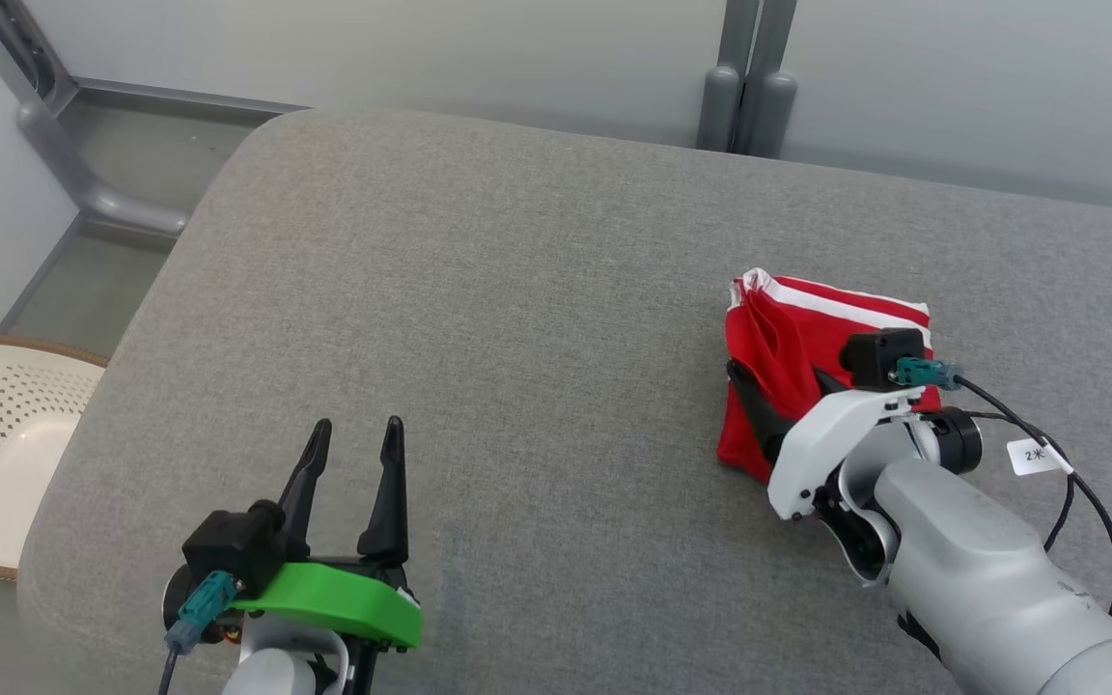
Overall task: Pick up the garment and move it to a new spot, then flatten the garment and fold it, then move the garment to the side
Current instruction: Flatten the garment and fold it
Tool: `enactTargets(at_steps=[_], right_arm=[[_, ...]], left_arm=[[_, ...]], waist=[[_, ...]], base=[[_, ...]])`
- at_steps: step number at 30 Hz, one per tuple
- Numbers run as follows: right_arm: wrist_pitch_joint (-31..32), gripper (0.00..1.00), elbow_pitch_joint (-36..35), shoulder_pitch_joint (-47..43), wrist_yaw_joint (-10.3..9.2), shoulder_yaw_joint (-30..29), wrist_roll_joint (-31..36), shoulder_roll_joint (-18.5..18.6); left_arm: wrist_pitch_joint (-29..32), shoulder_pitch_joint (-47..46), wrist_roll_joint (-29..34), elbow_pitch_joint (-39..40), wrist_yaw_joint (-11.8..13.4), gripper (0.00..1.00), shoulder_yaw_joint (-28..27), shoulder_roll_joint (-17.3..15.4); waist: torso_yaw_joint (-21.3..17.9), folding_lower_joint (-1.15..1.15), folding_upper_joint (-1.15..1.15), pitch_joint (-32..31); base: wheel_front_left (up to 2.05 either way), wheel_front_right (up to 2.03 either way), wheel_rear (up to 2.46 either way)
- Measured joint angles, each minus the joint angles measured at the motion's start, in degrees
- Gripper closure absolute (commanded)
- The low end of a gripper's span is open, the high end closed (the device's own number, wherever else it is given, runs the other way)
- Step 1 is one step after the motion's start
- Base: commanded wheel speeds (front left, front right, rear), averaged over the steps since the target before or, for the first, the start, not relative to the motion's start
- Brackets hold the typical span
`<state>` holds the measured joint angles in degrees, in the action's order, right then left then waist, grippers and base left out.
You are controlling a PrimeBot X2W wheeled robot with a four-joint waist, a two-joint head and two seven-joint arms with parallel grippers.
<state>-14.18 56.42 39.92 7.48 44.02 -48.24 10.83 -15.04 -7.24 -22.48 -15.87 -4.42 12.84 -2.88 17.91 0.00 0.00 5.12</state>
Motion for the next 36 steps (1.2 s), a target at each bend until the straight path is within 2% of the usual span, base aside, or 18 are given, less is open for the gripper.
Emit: enactTargets(at_steps=[4,8,13,19,23,26,31,36], right_arm=[[-0.53,0.00,-6.02,-1.18,0.00,-0.04,-1.31,0.43],[-0.78,0.00,-15.61,-4.05,0.00,-3.16,-3.36,3.61],[-0.82,0.00,-25.96,-10.39,0.00,-15.29,-0.53,9.58],[-0.85,0.00,-28.55,-19.46,0.00,-31.11,7.76,12.73],[-0.87,0.00,-33.96,-24.07,0.00,-41.10,15.79,10.65],[-0.87,0.00,-39.91,-28.26,0.00,-44.35,20.81,6.68],[-0.87,0.00,-48.04,-34.90,0.00,-46.32,25.40,2.40],[-0.87,0.00,-51.85,-38.96,0.00,-45.13,28.33,0.33]], left_arm=[[0.00,0.52,-0.09,0.07,0.14,0.00,-0.12,0.00],[-0.01,1.07,-0.26,0.44,0.43,0.00,-0.46,0.02],[0.00,1.97,-0.71,1.31,0.90,0.00,-0.83,0.02],[0.00,2.25,-1.11,2.19,1.16,0.00,-1.09,0.03],[0.00,2.68,1.38,3.75,1.69,0.00,-2.63,-0.03],[0.00,3.62,2.85,5.34,2.00,0.00,-4.65,-0.13],[0.00,5.27,6.39,9.05,1.87,0.00,-7.97,-0.13],[0.00,7.08,10.60,12.36,1.08,0.00,-9.32,-0.10]], waist=[[-1.43,0.00,0.00,-0.27],[-3.44,0.00,0.00,-0.79],[-6.22,0.00,0.00,-1.62],[-8.58,0.00,0.00,-2.18],[-9.61,0.00,0.00,-2.13],[-10.70,0.00,0.00,-2.13],[-12.81,0.00,0.00,-2.31],[-14.48,0.00,0.00,-2.44]], base=[[0.00,0.00,0.00],[0.00,0.00,0.00],[0.00,0.00,0.00],[0.00,0.00,0.00],[0.00,0.00,0.00],[0.00,0.00,0.00],[0.00,0.00,0.00],[0.00,0.00,0.00]])
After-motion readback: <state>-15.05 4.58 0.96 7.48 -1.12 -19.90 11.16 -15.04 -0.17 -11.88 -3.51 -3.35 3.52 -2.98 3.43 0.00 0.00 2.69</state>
